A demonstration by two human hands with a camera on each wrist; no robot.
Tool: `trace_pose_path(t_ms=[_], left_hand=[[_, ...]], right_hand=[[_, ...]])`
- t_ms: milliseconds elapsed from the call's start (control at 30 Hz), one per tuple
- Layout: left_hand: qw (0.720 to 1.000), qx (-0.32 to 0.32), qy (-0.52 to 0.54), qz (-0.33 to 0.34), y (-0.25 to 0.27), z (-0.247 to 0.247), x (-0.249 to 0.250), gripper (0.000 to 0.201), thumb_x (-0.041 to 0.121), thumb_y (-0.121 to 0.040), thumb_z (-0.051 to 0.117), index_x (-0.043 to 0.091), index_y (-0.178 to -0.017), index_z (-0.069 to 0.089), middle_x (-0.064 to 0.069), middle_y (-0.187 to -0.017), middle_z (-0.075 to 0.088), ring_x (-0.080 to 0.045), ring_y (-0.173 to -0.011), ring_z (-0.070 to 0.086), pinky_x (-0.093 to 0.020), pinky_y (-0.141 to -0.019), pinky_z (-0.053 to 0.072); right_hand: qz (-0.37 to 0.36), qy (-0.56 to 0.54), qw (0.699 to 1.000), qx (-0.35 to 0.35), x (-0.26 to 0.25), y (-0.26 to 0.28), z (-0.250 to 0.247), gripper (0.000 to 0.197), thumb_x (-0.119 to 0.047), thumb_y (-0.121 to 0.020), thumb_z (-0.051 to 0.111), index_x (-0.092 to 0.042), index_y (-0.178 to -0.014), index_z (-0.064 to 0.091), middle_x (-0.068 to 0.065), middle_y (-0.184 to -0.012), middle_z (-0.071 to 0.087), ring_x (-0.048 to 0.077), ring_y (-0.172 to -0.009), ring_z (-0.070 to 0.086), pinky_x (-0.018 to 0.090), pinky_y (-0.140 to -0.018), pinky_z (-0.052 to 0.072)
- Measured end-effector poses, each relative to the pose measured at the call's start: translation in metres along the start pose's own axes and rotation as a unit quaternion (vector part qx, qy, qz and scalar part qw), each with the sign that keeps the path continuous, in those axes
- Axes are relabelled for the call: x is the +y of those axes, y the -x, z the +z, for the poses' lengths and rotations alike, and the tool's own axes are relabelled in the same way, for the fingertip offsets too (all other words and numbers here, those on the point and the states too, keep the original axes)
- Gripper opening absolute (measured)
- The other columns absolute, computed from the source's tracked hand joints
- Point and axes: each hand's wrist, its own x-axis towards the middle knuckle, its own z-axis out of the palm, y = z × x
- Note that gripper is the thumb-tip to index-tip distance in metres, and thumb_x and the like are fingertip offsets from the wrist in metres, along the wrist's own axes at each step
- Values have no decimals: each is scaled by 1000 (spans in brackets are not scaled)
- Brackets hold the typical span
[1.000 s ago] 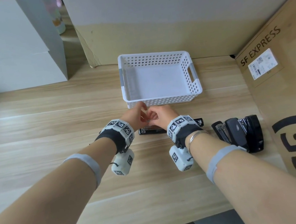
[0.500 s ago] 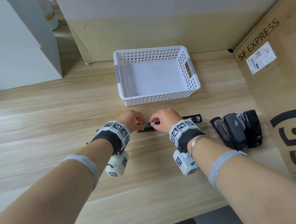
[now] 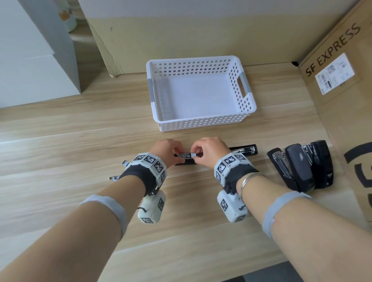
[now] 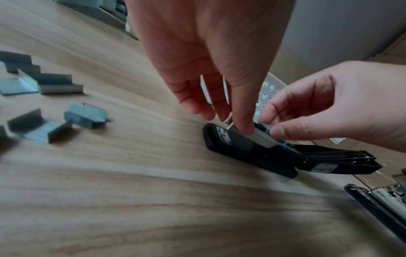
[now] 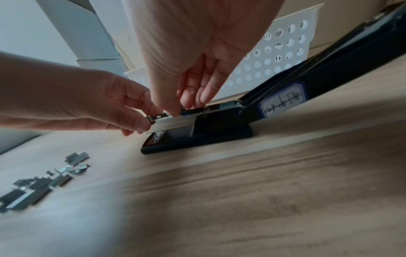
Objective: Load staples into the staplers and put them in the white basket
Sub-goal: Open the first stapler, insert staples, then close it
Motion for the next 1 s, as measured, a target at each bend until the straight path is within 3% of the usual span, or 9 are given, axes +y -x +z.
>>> trace_pose_path(t_ms=[100, 167, 300, 433, 567, 633, 767, 867, 1000], left_hand=[[1000, -3, 1, 1, -1, 0, -1, 27, 22, -81, 68, 10, -104, 64, -8, -110, 66, -16, -84, 52, -22, -73, 36], [1000, -9, -1, 1, -2, -1, -1, 27, 22, -81, 67, 10, -105, 63, -8, -110, 66, -20, -87, 56, -22, -74, 37], [1000, -10, -5, 5, -2, -1, -1, 28, 23, -81, 67, 10, -106, 63, -7, -111, 66, -12, -82, 49, -22, -75, 38], [1000, -8, -6, -1, -2, 0, -2, 28, 22, -81, 68, 10, -105, 63, -8, -111, 65, -11, -83, 48, -21, -73, 36], [999, -24, -13, -16, 4, -11, -9, 26, 14, -81, 67, 10, -106, 63, -7, -111, 66, -17, -87, 54, -21, -74, 37], [999, -11, -32, -37, 9, -20, -21, 27, 8, -82, 64, 12, -108, 62, -5, -112, 64, -16, -89, 53, -21, -76, 39], [990, 34, -46, -132, 23, -35, -52, 42, -11, -80, 51, 15, -113, 58, -7, -115, 56, -22, -97, 56, -26, -79, 48], [983, 29, -80, -163, 32, -37, -67, 34, 0, -82, 56, 14, -114, 58, -12, -118, 54, -31, -103, 57, -35, -89, 51], [985, -3, -102, -141, 38, -25, -63, 32, 16, -84, 62, 11, -115, 60, -12, -118, 55, -32, -107, 56, -34, -91, 46]], right_hand=[[4, -8, 1000, -11, -1, -2, -3, 15, -19, -83, 68, -16, -96, 74, 1, -98, 72, 16, -95, 65, 26, -84, 51], [11, -17, 999, -26, -1, -4, -7, 16, -22, -82, 71, -16, -96, 74, 0, -100, 72, 16, -95, 64, 26, -83, 49], [28, -19, 999, -26, -4, -12, -7, 14, -24, -89, 63, -17, -97, 73, 0, -101, 71, 18, -96, 64, 29, -82, 51], [47, 7, 997, -53, -1, -14, -6, 13, -25, -85, 68, -19, -97, 70, -2, -101, 69, 17, -95, 64, 28, -78, 51], [82, 45, 991, -96, 14, -12, -21, 16, -21, -87, 67, -19, -103, 69, 0, -108, 69, 21, -102, 65, 29, -85, 53], [86, 61, 990, -97, 17, -11, -26, 19, -23, -90, 62, -21, -109, 67, -1, -113, 67, 21, -105, 63, 32, -89, 54], [60, 40, 997, -23, 9, -10, -26, 18, -21, -94, 53, -22, -106, 67, -3, -109, 68, 17, -101, 64, 30, -84, 55], [39, 34, 998, -21, -2, -10, -19, 20, -16, -93, 51, -23, -100, 68, -3, -108, 68, 17, -99, 64, 32, -84, 56], [20, 46, 999, -23, -8, -5, -11, 24, -13, -92, 49, -23, -98, 69, -2, -106, 66, 18, -104, 59, 31, -83, 53]])
